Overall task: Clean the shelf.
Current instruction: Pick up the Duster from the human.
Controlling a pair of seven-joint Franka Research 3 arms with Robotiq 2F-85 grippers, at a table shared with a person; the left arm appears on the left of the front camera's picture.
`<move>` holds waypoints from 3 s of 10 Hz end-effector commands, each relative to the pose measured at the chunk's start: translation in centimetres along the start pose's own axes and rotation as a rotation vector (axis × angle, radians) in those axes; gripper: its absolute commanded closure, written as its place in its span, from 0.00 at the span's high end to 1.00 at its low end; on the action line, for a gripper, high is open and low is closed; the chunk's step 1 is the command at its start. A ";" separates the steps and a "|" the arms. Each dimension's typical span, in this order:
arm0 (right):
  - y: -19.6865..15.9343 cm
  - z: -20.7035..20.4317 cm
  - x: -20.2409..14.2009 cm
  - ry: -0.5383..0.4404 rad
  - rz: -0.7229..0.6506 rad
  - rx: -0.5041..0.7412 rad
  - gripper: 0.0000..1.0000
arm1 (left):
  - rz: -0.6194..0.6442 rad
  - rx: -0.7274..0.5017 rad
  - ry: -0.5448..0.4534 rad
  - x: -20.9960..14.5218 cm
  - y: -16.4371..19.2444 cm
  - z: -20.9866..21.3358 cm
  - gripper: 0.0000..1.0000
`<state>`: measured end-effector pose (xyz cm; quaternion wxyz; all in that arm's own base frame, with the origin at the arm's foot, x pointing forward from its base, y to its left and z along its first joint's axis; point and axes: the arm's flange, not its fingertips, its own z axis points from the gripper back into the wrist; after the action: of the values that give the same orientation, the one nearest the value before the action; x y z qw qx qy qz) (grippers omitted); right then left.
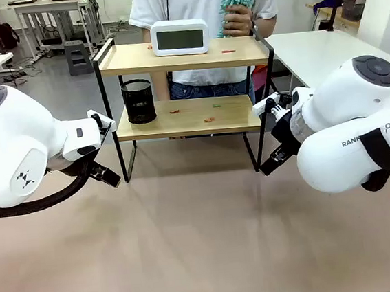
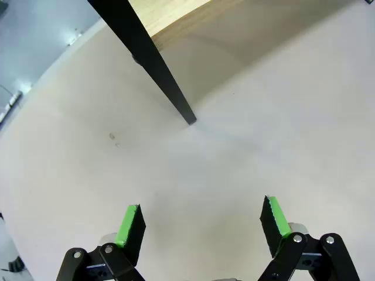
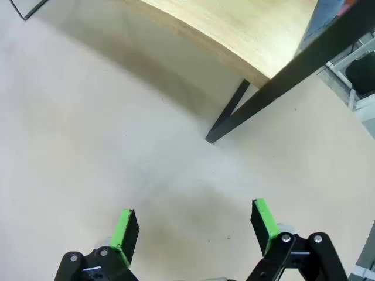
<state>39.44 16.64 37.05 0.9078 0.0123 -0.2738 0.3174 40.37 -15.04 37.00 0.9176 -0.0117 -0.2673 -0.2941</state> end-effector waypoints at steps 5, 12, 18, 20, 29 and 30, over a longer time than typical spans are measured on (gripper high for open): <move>0.0 0.0 0.0 0.000 0.000 0.000 1.00 | 0.000 0.000 0.000 0.0 0.0 0.0 1.00; -0.8 10.2 -0.3 0.085 -0.115 0.192 1.00 | -0.016 -0.260 0.192 1.2 -0.6 8.7 1.00; -13.0 25.0 -21.0 -0.378 -0.763 0.528 1.00 | 0.697 -0.454 -0.434 -14.5 15.1 22.5 1.00; -15.2 22.1 -29.6 -0.467 -1.033 0.589 1.00 | 0.978 -0.572 -0.583 -23.0 18.4 18.6 1.00; -19.4 30.2 -25.1 -0.402 -0.924 0.562 1.00 | 0.831 -0.495 -0.392 -19.4 22.1 25.2 1.00; -19.4 30.2 -25.1 -0.402 -0.924 0.562 1.00 | 0.831 -0.495 -0.392 -19.4 22.1 25.2 1.00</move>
<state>19.68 -18.71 53.01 0.8500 0.4239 -0.3041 -0.0737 26.94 18.02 52.12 0.8665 -0.3766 -0.3231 0.0542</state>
